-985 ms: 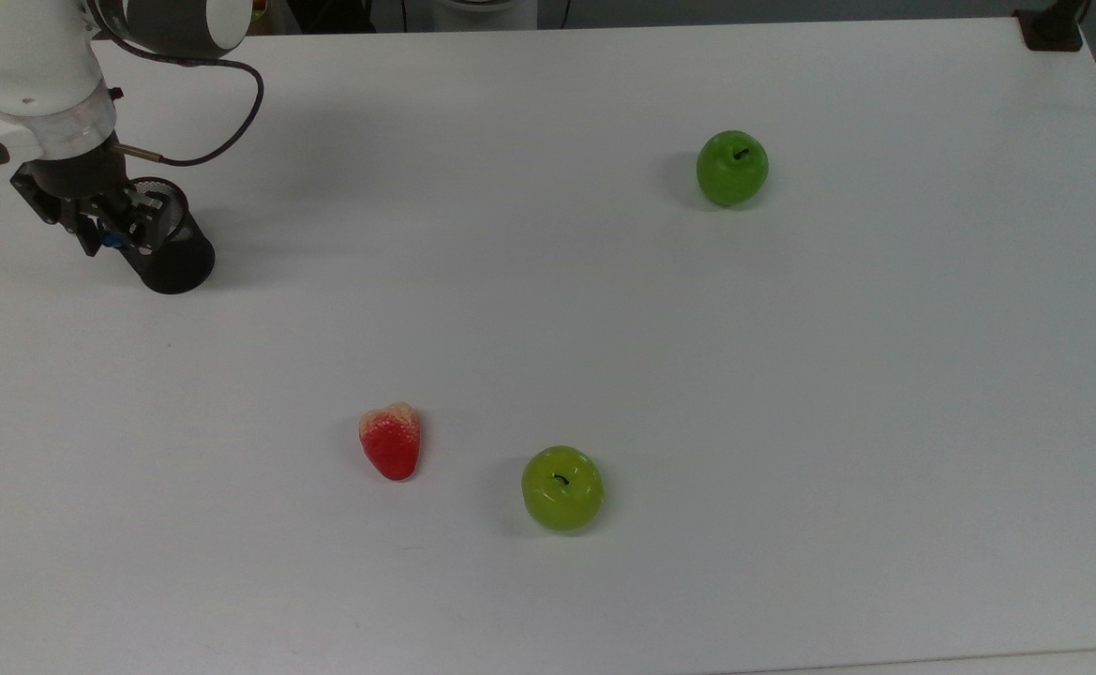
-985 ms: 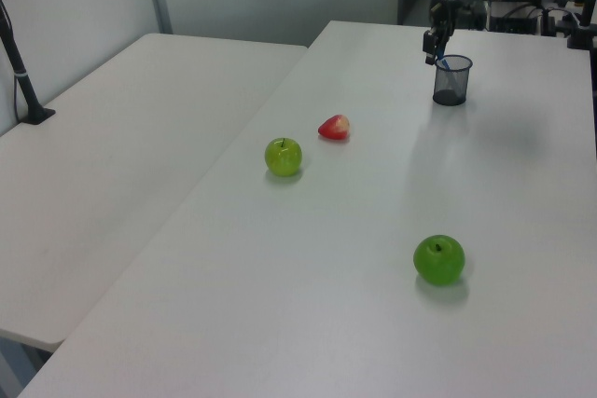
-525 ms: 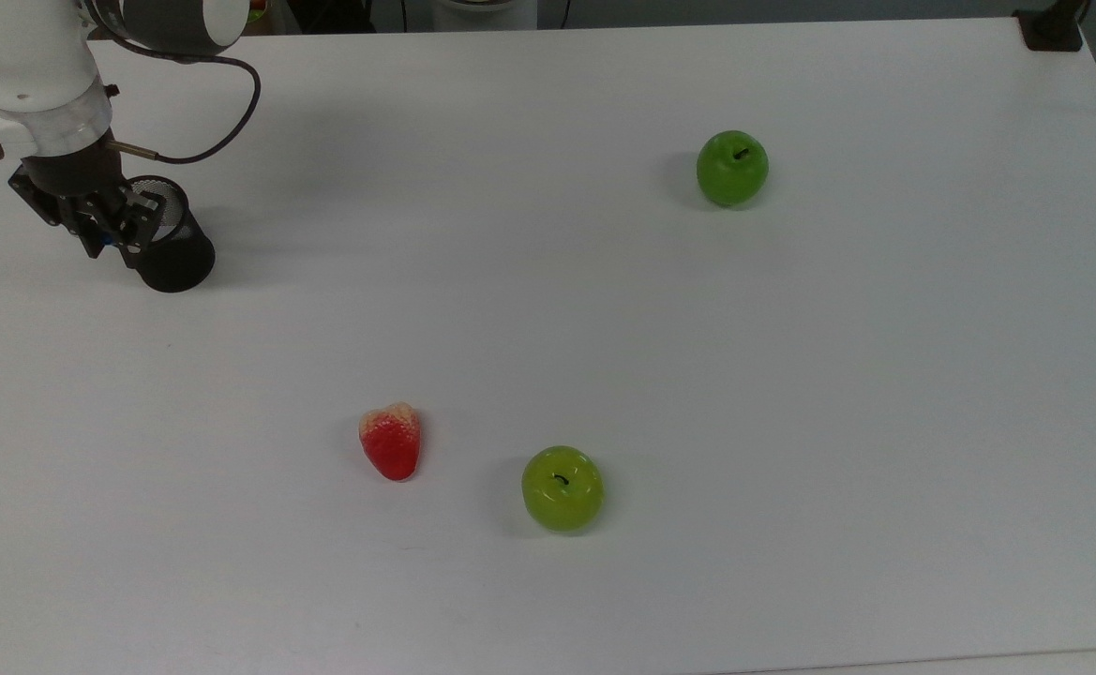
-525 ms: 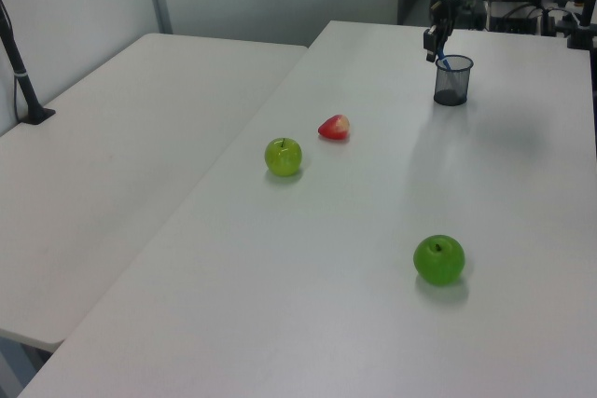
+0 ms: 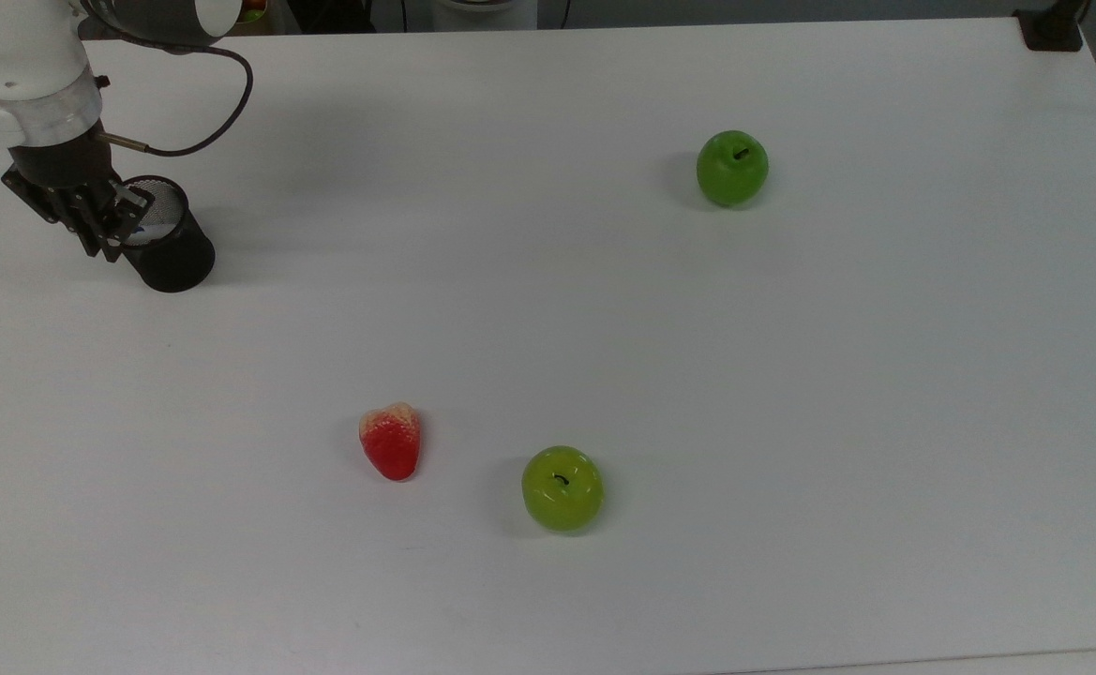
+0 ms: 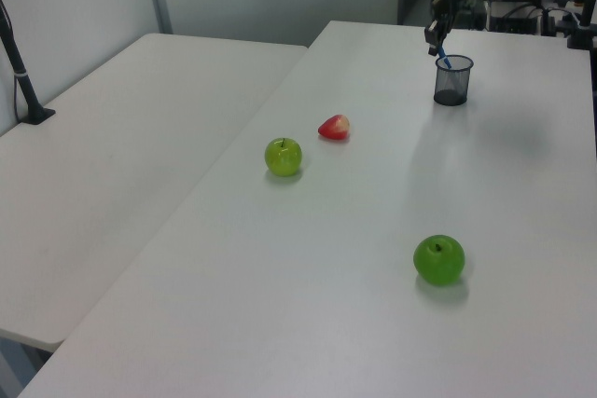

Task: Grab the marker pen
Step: 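Close the gripper on the marker pen's upper end, then lift the marker pen up out of the cup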

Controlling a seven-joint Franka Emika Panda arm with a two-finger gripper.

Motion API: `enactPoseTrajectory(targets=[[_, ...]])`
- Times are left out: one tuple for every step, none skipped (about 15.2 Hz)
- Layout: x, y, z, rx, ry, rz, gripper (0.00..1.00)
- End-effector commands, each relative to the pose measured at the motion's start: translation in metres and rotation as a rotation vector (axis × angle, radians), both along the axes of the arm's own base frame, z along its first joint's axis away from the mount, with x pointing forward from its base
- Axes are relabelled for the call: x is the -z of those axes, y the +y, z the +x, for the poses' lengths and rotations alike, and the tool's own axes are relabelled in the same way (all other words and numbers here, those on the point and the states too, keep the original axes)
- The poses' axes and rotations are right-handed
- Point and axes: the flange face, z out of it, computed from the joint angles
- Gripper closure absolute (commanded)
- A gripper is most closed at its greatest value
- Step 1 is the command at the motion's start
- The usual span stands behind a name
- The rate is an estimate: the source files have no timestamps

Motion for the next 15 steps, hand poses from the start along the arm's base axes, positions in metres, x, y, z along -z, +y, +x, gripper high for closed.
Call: enactPoseTrajectory(targets=[[-0.01,0.0,-0.005,-0.017,-0.012,-0.009,0.89],[-0.012,0.001,-0.005,-0.015,-0.015,-0.01,0.91],[-0.016,0.001,-0.006,-0.015,-0.017,-0.012,0.92],[-0.015,0.001,-0.006,-0.015,-0.014,-0.011,0.93],[-0.016,0.001,-0.006,-0.013,-0.016,-0.011,0.93],[-0.016,0.001,-0.006,-0.013,-0.016,-0.011,0.93],[-0.016,0.001,-0.006,-0.012,-0.016,-0.011,0.93],[-0.02,0.001,-0.006,-0.01,-0.022,-0.013,0.93],[-0.024,0.001,-0.007,-0.009,-0.026,-0.015,0.93],[-0.031,0.002,-0.009,-0.007,-0.029,-0.016,0.93],[-0.038,0.002,-0.011,-0.003,-0.027,-0.013,0.93],[-0.045,-0.001,-0.014,0.004,-0.026,-0.011,0.93],[-0.054,0.001,-0.015,0.005,-0.035,-0.014,0.93],[-0.063,0.003,-0.016,0.005,-0.048,-0.015,0.93],[-0.073,0.004,-0.018,0.008,-0.063,-0.014,0.93]])
